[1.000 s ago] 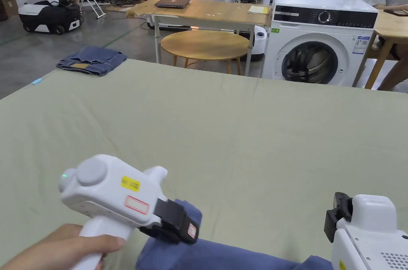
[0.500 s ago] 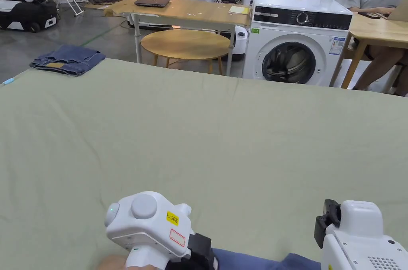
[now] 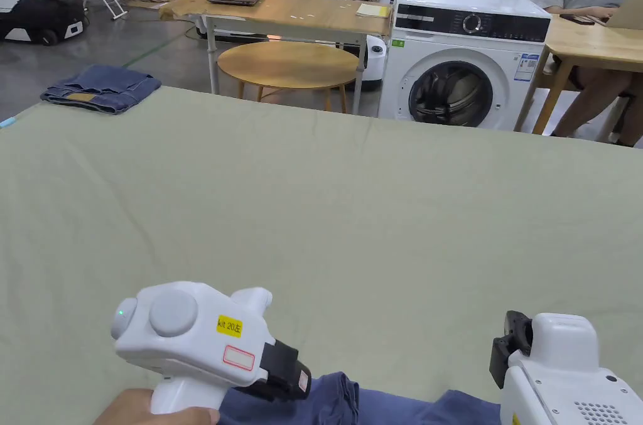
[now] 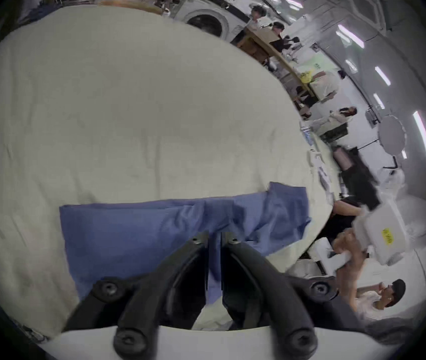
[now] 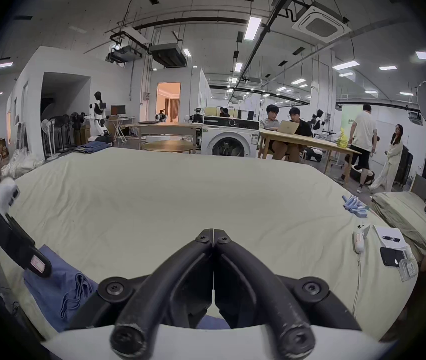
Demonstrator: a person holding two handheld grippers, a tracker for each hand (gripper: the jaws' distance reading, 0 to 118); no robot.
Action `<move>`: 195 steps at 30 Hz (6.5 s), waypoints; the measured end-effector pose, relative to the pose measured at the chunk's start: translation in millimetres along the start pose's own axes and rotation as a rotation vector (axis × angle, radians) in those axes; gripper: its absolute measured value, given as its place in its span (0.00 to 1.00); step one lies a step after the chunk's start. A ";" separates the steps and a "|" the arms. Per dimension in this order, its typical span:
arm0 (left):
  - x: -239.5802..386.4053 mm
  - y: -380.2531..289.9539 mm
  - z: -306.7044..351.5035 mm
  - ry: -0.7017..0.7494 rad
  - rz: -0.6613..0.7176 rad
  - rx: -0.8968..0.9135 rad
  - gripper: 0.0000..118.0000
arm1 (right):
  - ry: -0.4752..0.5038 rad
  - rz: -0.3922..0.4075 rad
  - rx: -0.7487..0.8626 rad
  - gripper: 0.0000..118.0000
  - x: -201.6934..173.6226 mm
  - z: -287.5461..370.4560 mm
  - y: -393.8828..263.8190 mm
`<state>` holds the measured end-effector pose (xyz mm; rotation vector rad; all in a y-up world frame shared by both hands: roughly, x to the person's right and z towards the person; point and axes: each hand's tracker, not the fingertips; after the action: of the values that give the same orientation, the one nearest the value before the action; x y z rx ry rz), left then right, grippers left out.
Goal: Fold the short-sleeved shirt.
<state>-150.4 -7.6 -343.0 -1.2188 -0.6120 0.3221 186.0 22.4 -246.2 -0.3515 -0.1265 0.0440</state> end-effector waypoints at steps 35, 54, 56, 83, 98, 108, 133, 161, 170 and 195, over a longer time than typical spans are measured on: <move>-82.0 -19.9 65.0 -0.203 0.100 0.211 0.02 | 0.012 -0.019 0.045 0.00 0.6 4.0 5.5; -174.0 -53.3 -3.9 -0.578 0.340 0.109 0.54 | 0.046 -0.009 0.044 0.00 -13.8 -0.6 6.5; -179.6 -46.5 -16.8 -0.581 0.319 0.080 0.54 | 0.044 -0.012 0.039 0.00 -13.2 -0.9 5.9; -93.7 -29.5 163.0 0.025 0.180 0.213 0.06 | 0.075 0.008 0.022 0.00 -22.8 -11.0 10.7; 53.6 9.7 71.2 0.111 -0.047 0.020 0.06 | 0.064 0.000 0.012 0.00 -11.3 -3.0 6.2; 115.2 11.9 -44.9 0.120 -0.111 -0.112 0.06 | 0.016 -0.015 -0.003 0.00 12.1 4.7 -0.4; 74.2 5.5 -82.4 -0.282 0.048 -0.082 0.05 | -0.010 -0.028 -0.032 0.00 23.1 6.8 -9.3; 48.6 -23.3 62.7 0.398 -0.332 0.914 0.00 | 0.016 -0.065 0.119 0.00 -8.6 -0.2 28.2; 28.6 -34.0 75.1 0.576 -0.322 1.146 0.00 | 0.020 -0.071 0.195 0.00 -24.3 7.0 46.9; -57.2 -69.7 67.0 0.099 -0.017 0.575 0.05 | 0.200 -0.003 -0.456 0.00 -53.7 -7.1 -83.3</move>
<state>-242.2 -9.6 -278.3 -0.6717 -0.4034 0.3880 135.4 -61.7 -230.2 -0.8082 0.0640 -0.0245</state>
